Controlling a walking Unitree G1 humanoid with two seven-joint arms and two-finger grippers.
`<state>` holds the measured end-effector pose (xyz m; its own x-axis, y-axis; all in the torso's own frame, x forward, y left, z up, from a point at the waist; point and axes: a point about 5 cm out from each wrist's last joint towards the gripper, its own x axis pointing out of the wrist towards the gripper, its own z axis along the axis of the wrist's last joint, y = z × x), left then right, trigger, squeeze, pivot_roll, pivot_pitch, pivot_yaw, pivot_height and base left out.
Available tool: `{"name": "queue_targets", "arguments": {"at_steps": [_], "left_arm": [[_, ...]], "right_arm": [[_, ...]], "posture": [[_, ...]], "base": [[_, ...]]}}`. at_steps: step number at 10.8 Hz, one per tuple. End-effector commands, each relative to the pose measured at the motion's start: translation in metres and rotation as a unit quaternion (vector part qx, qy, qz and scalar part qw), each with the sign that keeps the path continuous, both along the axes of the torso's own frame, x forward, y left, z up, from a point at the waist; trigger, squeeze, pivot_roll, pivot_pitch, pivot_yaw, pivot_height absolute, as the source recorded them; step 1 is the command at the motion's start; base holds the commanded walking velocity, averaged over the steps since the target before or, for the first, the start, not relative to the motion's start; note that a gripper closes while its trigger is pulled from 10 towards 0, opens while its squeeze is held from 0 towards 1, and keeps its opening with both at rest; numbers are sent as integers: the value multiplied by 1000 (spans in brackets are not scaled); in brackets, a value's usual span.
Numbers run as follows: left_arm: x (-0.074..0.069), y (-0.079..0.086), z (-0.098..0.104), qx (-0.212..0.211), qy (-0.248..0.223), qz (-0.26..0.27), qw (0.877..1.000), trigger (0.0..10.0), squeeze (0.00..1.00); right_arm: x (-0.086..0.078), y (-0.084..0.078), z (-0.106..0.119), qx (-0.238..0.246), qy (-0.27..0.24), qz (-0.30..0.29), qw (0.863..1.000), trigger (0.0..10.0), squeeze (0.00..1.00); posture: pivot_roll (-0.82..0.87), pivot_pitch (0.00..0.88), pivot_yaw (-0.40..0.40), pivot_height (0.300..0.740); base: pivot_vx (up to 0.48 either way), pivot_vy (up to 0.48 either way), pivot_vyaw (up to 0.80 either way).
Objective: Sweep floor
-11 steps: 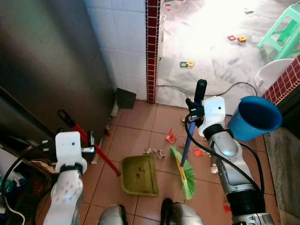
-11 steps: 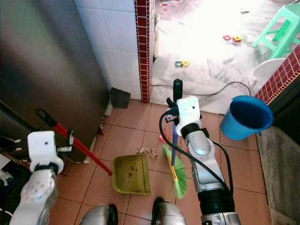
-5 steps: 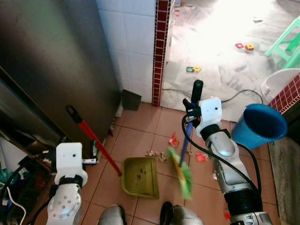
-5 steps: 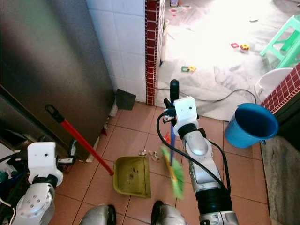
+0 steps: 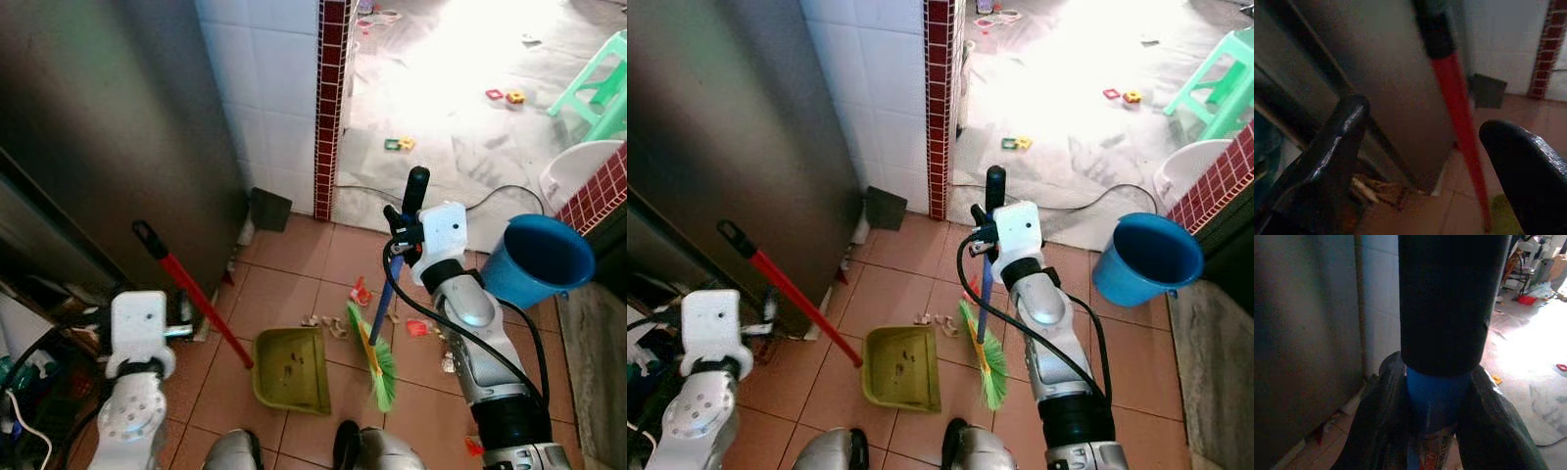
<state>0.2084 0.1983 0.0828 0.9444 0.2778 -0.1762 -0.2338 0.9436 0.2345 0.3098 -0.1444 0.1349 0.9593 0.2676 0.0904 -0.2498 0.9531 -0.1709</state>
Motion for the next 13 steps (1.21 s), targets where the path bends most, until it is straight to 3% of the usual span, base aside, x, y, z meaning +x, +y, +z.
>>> {"name": "queue_targets", "arguments": {"at_steps": [1,3,6,8,10,13], "left_arm": [[-2,8,-3,11,-1,13,1000,10000,0],[3,6,-2,-7,-26,23,999,10000,0],[18,-2,-11,-29,-50,-27,998,10000,0],[33,-2,-12,-86,-72,-15,994,10000,0],[40,-4,-18,-114,-91,-11,989,10000,0],[41,0,-22,-113,-92,8,989,10000,0]], "right_arm": [[-1,0,3,-4,-11,4,1000,10000,0],[2,0,6,-10,-9,15,1000,10000,0],[3,-11,12,-23,-16,3,1000,10000,0],[3,-11,18,-30,-26,7,999,10000,0],[-1,-5,16,-42,-21,37,998,10000,0],[1,-8,20,-44,-23,34,998,10000,0]], "posture": [[5,137,-11,740],[-1,159,-27,740],[-58,162,-27,740],[-96,164,-52,740],[-113,168,-86,740],[-117,174,-83,740]], "base": [[0,0,0],[0,0,0],[0,0,0],[0,0,0],[0,0,0],[0,0,0]]}}
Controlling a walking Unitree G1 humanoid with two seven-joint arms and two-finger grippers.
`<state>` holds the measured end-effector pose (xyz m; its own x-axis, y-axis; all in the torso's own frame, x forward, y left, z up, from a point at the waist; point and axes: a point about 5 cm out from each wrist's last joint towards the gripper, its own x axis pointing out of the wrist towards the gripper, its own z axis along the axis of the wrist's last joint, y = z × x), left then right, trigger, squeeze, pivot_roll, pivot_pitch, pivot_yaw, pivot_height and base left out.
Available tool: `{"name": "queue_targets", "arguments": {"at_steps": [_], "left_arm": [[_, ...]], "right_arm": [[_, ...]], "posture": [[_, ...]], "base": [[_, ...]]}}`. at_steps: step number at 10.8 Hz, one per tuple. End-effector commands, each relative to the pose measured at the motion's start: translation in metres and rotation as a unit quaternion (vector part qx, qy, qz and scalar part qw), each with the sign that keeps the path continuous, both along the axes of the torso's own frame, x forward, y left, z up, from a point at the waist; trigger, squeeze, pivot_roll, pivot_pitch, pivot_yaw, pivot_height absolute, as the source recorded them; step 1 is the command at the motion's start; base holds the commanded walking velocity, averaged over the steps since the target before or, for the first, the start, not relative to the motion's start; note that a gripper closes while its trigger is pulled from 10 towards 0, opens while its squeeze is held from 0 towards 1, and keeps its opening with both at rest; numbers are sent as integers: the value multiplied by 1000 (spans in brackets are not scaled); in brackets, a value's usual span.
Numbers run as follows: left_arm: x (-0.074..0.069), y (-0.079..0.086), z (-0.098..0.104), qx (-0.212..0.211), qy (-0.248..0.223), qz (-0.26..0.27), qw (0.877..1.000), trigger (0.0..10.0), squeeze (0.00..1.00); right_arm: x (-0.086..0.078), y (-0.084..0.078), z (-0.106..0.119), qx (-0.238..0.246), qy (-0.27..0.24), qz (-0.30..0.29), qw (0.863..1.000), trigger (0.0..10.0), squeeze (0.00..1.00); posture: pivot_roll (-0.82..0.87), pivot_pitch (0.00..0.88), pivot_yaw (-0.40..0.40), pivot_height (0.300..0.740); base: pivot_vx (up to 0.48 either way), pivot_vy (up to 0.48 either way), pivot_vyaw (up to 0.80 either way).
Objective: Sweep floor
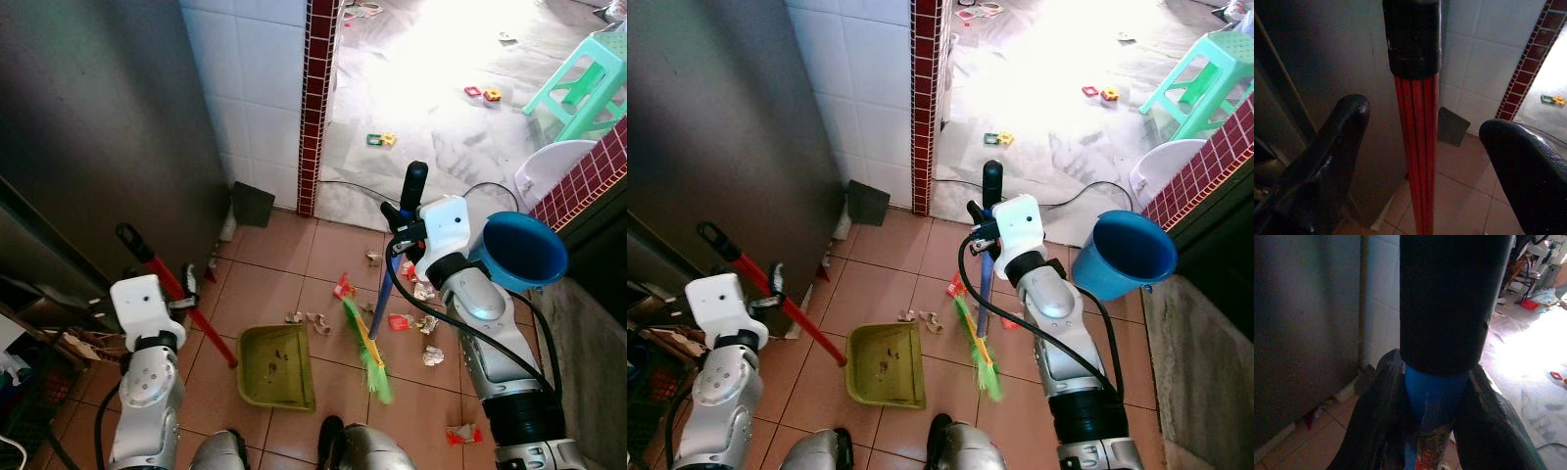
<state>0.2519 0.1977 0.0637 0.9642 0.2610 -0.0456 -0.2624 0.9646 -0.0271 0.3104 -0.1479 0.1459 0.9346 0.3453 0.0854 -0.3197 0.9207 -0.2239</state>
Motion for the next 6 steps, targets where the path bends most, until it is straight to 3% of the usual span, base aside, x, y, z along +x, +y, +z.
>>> {"name": "queue_targets", "arguments": {"at_steps": [1,6], "left_arm": [[0,4,-2,1,0,6,1000,10000,0],[11,11,0,0,-12,-6,1000,10000,0]], "right_arm": [[-1,-5,8,-17,-16,-5,1000,10000,0],[-6,-7,6,-21,-11,-5,1000,10000,0]], "posture": [[-118,179,-79,740],[-120,185,-74,740]], "base": [[0,0,0],[0,0,0]]}}
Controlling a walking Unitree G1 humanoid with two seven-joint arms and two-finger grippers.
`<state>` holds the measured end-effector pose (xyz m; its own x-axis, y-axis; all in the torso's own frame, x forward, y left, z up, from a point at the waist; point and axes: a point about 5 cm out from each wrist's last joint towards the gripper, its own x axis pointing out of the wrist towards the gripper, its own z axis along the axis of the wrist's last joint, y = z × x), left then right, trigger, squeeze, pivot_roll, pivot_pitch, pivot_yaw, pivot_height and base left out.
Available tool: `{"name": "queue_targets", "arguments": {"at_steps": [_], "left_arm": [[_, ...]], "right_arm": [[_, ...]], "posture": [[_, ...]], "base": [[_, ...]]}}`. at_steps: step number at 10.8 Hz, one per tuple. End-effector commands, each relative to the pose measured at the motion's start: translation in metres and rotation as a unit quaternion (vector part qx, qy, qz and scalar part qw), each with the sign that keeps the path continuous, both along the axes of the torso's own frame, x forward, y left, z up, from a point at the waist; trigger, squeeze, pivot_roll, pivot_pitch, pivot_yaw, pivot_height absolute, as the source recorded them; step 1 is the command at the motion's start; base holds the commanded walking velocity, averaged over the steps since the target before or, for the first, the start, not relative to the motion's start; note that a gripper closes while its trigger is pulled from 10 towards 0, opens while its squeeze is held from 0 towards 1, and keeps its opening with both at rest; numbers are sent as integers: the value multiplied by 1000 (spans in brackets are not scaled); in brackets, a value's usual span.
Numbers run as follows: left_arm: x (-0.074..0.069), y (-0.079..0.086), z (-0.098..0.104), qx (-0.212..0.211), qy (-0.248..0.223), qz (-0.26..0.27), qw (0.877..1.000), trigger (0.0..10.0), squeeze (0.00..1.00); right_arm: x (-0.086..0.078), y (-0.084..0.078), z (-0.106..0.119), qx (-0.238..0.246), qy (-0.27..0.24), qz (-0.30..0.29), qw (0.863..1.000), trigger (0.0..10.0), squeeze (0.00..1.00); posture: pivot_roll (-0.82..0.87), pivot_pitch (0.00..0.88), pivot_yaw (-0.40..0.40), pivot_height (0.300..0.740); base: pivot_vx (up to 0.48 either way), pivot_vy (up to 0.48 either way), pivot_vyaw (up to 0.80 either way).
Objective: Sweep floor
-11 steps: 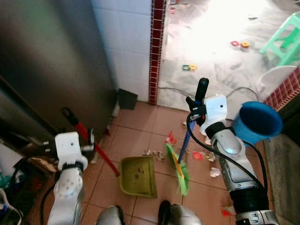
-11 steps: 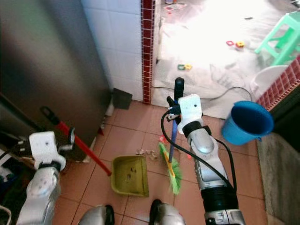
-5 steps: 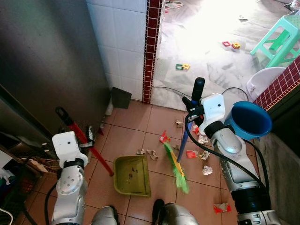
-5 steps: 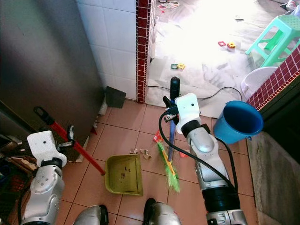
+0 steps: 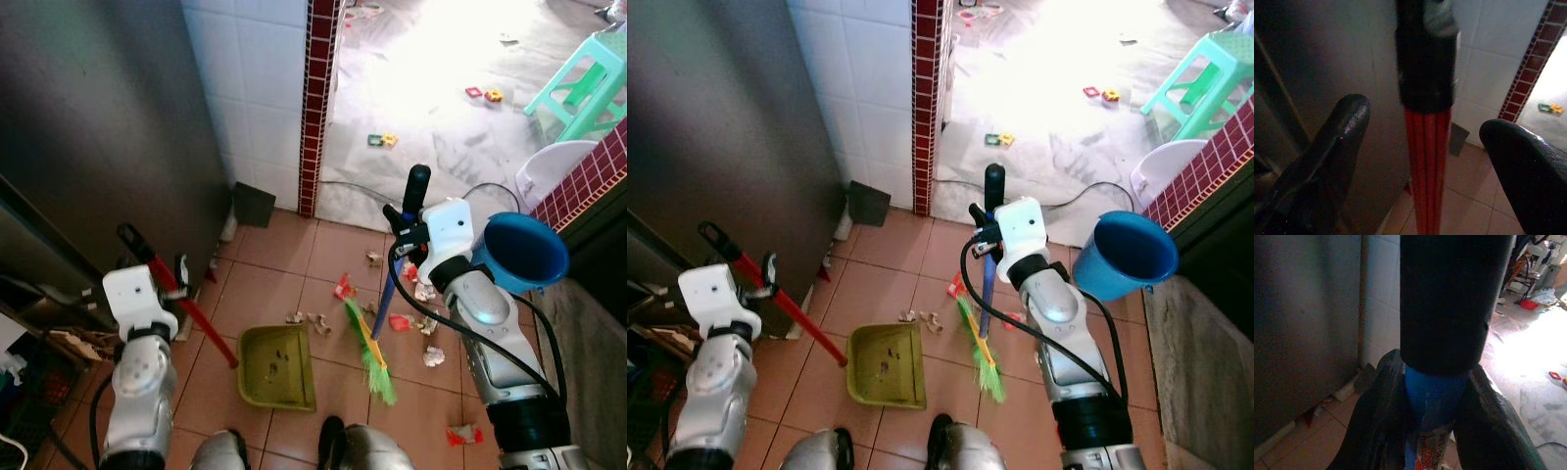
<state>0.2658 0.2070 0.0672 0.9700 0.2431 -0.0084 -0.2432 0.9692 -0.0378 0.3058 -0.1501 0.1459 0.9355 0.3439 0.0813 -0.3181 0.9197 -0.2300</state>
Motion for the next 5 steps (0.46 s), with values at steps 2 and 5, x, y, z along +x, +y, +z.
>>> {"name": "queue_targets", "arguments": {"at_steps": [2,5], "left_arm": [[3,5,-3,-8,-1,10,1000,10000,0],[7,7,-3,-8,-6,12,1000,10000,0]], "right_arm": [[-2,-4,6,-17,-11,-4,1000,10000,0],[-4,-5,6,-17,-9,-4,1000,10000,0]], "posture": [[-124,186,-74,740],[-128,188,-73,740]], "base": [[0,0,0],[0,0,0]]}}
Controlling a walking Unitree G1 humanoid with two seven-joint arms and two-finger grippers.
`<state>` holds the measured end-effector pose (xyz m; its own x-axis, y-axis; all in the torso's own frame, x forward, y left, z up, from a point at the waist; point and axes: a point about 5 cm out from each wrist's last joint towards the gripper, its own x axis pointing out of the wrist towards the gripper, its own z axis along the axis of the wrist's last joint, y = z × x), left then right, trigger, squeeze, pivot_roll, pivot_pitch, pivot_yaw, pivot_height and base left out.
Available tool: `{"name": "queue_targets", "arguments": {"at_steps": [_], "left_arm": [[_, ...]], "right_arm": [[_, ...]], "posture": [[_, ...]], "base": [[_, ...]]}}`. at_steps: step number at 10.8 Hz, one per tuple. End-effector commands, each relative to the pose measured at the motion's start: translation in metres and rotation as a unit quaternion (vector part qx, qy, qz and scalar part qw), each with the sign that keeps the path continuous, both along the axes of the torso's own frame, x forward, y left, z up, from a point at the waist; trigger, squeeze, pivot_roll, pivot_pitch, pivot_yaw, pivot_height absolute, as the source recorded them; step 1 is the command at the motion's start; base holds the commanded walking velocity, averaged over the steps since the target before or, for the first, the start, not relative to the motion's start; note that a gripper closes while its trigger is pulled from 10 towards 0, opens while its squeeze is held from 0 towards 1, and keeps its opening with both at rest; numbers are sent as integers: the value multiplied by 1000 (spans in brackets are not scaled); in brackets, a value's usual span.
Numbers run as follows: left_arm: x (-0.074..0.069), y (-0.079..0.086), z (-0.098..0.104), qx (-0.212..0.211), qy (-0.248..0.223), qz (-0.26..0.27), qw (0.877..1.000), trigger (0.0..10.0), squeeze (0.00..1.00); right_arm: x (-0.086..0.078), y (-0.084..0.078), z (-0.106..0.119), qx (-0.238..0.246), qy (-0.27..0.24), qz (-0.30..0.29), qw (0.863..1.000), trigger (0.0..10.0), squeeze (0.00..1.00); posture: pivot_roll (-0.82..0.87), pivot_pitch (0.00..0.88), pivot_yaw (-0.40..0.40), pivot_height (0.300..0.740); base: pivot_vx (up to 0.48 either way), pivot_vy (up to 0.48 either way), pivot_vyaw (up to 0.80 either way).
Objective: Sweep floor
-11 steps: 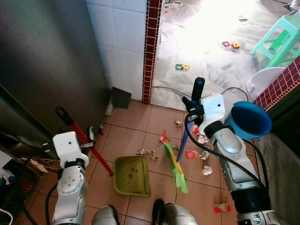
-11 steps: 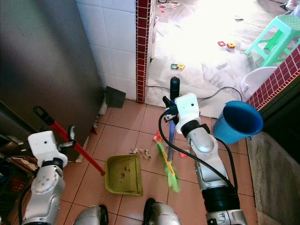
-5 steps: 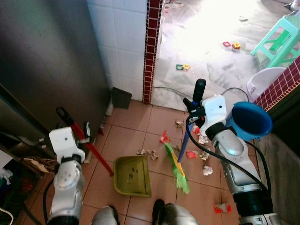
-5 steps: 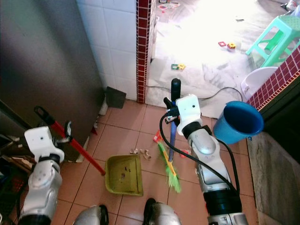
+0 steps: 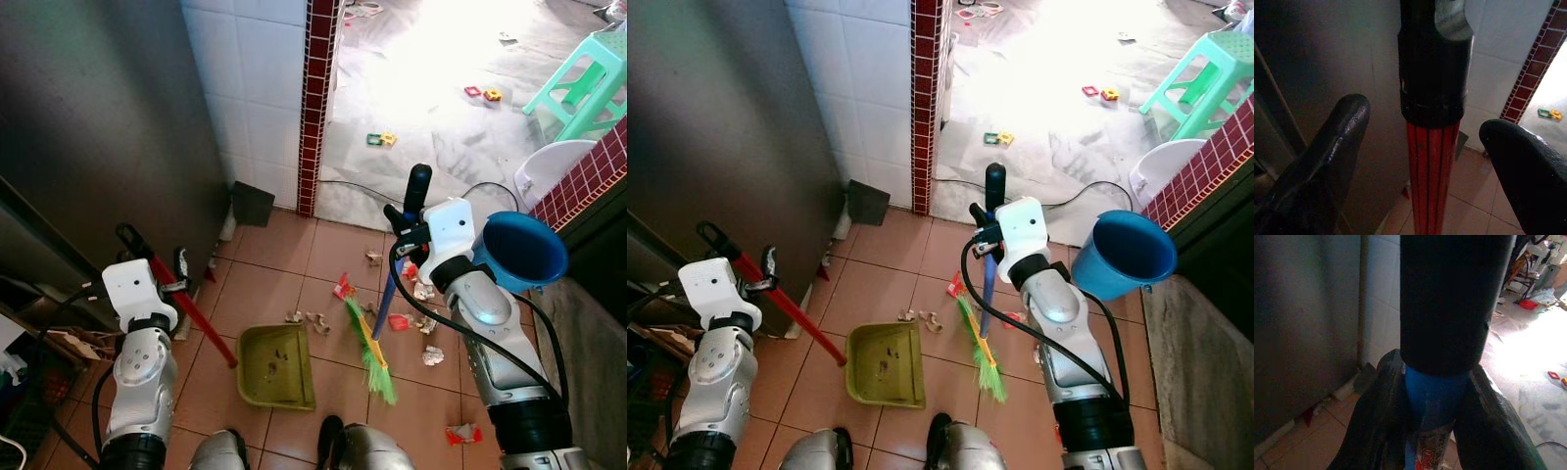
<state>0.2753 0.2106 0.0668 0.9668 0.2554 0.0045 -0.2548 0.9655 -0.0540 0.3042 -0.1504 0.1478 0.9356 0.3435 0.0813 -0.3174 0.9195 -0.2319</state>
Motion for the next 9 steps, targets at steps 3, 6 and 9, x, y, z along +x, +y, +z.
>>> {"name": "queue_targets", "arguments": {"at_steps": [3,6,9], "left_arm": [[2,3,-1,-7,-8,3,1000,0,0],[8,3,-1,-7,-5,1,1000,2353,0],[12,0,-4,-8,5,-11,1000,10000,0]], "right_arm": [[-2,-3,3,-16,-7,-2,1000,10000,0],[-3,-3,4,-16,-7,-2,1000,10000,0],[-3,-3,3,-17,-6,-2,1000,10000,0]], "posture": [[-126,185,-77,740],[-130,184,-75,740],[-129,186,-75,740]], "base": [[0,0,0],[0,0,0],[0,0,0]]}}
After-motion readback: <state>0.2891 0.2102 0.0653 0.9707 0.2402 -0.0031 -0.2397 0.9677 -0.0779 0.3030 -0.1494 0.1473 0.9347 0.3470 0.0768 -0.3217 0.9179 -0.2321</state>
